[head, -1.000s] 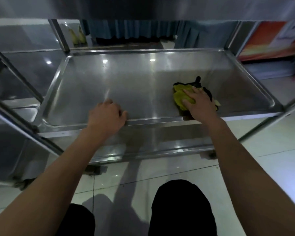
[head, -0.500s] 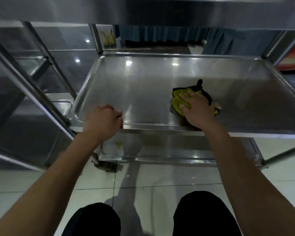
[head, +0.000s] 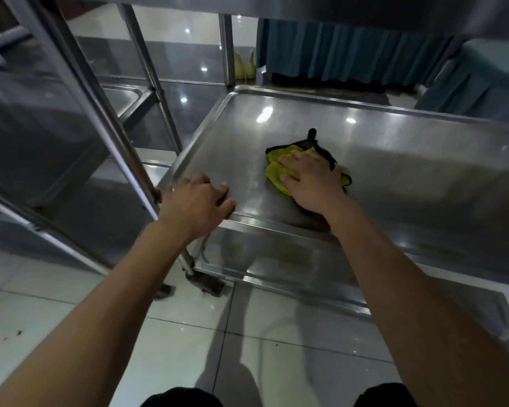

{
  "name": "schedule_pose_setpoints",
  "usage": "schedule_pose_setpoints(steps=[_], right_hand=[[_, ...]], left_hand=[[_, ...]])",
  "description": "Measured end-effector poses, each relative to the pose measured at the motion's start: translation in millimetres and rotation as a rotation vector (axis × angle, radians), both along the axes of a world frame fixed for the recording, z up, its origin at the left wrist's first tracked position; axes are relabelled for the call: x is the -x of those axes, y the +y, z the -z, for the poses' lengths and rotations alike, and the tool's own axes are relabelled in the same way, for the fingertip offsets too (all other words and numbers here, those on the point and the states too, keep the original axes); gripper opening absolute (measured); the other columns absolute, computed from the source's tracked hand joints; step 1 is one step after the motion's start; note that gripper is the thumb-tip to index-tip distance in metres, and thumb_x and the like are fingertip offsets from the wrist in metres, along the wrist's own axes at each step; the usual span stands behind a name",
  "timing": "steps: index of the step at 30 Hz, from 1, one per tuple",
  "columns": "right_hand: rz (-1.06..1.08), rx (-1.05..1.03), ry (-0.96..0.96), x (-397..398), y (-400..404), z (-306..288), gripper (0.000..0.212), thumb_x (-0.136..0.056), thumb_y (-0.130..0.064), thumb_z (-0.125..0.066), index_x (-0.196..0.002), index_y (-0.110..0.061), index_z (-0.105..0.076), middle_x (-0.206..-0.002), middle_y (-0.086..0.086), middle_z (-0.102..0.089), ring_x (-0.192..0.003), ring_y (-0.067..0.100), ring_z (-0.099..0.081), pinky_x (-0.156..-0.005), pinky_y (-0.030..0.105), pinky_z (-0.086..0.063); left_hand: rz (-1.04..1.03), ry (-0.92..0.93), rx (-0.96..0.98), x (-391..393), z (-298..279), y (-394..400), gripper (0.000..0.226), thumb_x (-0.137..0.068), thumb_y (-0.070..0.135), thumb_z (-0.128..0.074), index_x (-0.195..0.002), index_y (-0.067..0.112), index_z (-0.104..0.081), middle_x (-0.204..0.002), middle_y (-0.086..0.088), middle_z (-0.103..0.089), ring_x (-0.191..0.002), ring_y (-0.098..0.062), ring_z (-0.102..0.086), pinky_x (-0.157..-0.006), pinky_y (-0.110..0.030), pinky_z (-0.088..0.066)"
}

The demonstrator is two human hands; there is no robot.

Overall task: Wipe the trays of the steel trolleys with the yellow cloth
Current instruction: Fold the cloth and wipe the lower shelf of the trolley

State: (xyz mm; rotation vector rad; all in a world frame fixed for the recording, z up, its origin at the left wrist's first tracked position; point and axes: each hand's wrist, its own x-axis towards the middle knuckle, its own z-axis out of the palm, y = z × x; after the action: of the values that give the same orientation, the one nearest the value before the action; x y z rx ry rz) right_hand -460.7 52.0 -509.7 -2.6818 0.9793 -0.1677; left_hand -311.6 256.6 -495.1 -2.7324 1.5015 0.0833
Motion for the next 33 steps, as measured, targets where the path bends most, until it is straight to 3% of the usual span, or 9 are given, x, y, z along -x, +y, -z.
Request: schedule_pose_setpoints(steps=[4, 11, 16, 22, 26, 33], right_hand=[[-0.111, -0.014, 0.03, -53.0, 14.8, -1.8, 0.049, -0.104, -0.048, -0.035, -0.152, -0.045, -0.031, -0.165, -0.011, -0.017, -0.152, 0.02, -0.013, -0.116, 0.065, -0.003], [-0.332, -0.044, 0.052, -141.5, 37.4, -13.7, 0.045, -0.104, -0.05, -0.036, -0.149, -0.049, -0.034, -0.165, -0.013, -0.018, -0.152, 0.019, -0.013, -0.116, 0.067, -0.007], [-0.406, -0.1, 0.025, -156.5, 44.5, -18.9, 0.043, -0.104, -0.052, -0.037, -0.147, -0.05, -0.038, -0.164, -0.014, -0.019, -0.152, 0.017, -0.014, -0.117, 0.065, -0.004], [-0.332, -0.082, -0.015, -139.8, 43.3, -12.5, 0.044, -0.102, -0.054, -0.037, -0.146, -0.051, -0.038, -0.164, -0.014, -0.02, -0.151, 0.016, -0.015, -0.116, 0.065, -0.007], [-0.216, -0.05, -0.1, -117.2, 31.1, -11.2, 0.045, -0.102, -0.047, -0.039, -0.146, -0.044, -0.042, -0.16, -0.01, -0.03, -0.148, 0.021, -0.024, -0.115, 0.067, -0.015], [0.021, -0.068, -0.068, -15.8, -16.4, -6.1, 0.047, -0.103, -0.048, -0.038, -0.149, -0.043, -0.039, -0.164, -0.012, -0.023, -0.151, 0.021, -0.019, -0.117, 0.067, -0.011]], left_hand=[[-0.032, 0.021, 0.021, -1.6, 6.0, 1.4, 0.052, -0.096, 0.063, -0.029, -0.141, 0.043, -0.047, -0.136, -0.005, -0.05, -0.132, -0.035, -0.042, -0.107, -0.062, -0.033], [-0.019, 0.02, 0.043, 3.9, 7.3, 3.3, 0.048, -0.098, 0.057, -0.027, -0.139, 0.04, -0.046, -0.137, -0.004, -0.047, -0.135, -0.033, -0.038, -0.108, -0.062, -0.03], [-0.027, 0.016, 0.054, 14.8, 4.7, 8.1, 0.049, -0.101, 0.052, -0.027, -0.145, 0.04, -0.043, -0.143, -0.005, -0.044, -0.139, -0.032, -0.031, -0.112, -0.06, -0.026], [-0.046, 0.03, 0.032, 31.5, 0.1, 6.6, 0.047, -0.101, 0.051, -0.029, -0.144, 0.037, -0.044, -0.141, -0.007, -0.044, -0.139, -0.034, -0.03, -0.113, -0.062, -0.024], [-0.038, 0.039, 0.019, 37.3, 0.9, 3.6, 0.046, -0.101, 0.051, -0.028, -0.141, 0.036, -0.045, -0.133, -0.009, -0.048, -0.134, -0.037, -0.035, -0.108, -0.063, -0.032], [-0.067, 0.046, 0.009, 47.6, -1.1, -3.1, 0.046, -0.101, 0.048, -0.031, -0.14, 0.033, -0.049, -0.136, -0.007, -0.049, -0.136, -0.034, -0.035, -0.108, -0.064, -0.028]])
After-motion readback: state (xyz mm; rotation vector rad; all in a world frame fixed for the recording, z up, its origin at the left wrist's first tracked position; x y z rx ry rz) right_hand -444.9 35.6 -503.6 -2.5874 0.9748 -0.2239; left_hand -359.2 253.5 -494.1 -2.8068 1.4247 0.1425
